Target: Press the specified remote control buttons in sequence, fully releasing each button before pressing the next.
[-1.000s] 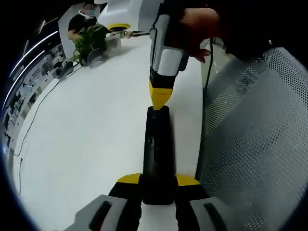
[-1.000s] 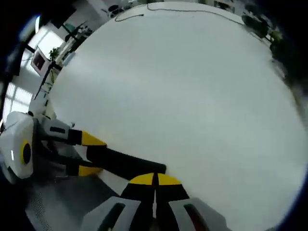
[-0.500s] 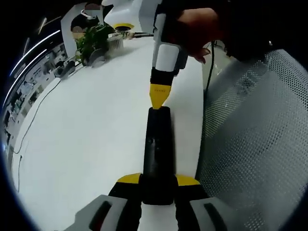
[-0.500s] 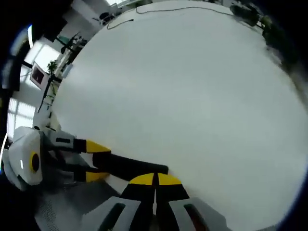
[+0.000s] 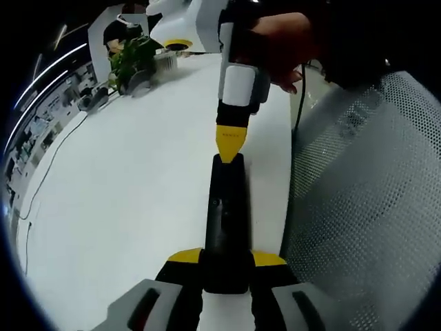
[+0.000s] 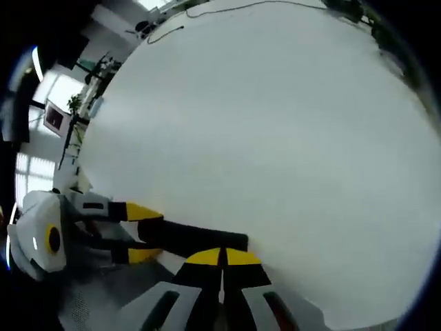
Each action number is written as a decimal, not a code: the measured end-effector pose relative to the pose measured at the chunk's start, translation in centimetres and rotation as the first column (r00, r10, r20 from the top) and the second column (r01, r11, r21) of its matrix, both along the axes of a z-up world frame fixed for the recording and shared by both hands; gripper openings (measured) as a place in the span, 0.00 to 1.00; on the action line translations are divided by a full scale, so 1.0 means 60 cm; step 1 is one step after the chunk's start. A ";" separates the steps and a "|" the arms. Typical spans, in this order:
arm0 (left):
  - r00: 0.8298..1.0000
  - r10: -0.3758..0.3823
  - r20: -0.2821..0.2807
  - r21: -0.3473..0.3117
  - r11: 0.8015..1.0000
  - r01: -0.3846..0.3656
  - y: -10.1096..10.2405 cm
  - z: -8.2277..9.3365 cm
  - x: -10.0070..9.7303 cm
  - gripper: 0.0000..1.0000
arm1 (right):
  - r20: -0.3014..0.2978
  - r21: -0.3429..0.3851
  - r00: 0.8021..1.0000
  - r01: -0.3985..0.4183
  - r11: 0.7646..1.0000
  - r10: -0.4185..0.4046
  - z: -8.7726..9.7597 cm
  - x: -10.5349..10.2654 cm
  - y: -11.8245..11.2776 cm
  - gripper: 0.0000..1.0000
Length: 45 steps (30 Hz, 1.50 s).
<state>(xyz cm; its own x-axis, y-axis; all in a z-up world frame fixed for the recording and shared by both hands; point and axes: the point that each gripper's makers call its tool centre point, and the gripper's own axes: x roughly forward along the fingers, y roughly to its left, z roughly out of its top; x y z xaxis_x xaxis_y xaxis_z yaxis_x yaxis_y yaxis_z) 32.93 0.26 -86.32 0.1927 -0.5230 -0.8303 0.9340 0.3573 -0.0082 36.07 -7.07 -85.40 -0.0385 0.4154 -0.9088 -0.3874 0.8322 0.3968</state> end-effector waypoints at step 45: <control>1.000 0.007 0.002 -0.009 1.000 -0.007 0.000 0.000 0.001 0.25 | 0.092 -0.018 0.992 -0.089 0.996 0.090 0.007 0.006 0.011 0.00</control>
<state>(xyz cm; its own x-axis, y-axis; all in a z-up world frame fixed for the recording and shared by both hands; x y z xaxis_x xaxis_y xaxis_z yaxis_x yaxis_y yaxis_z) 32.96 0.26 -86.34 0.1977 -0.5290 -0.8253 0.9315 0.3636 -0.0099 36.45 -6.38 -84.99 0.0098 0.4015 -0.9158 -0.4954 0.7975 0.3444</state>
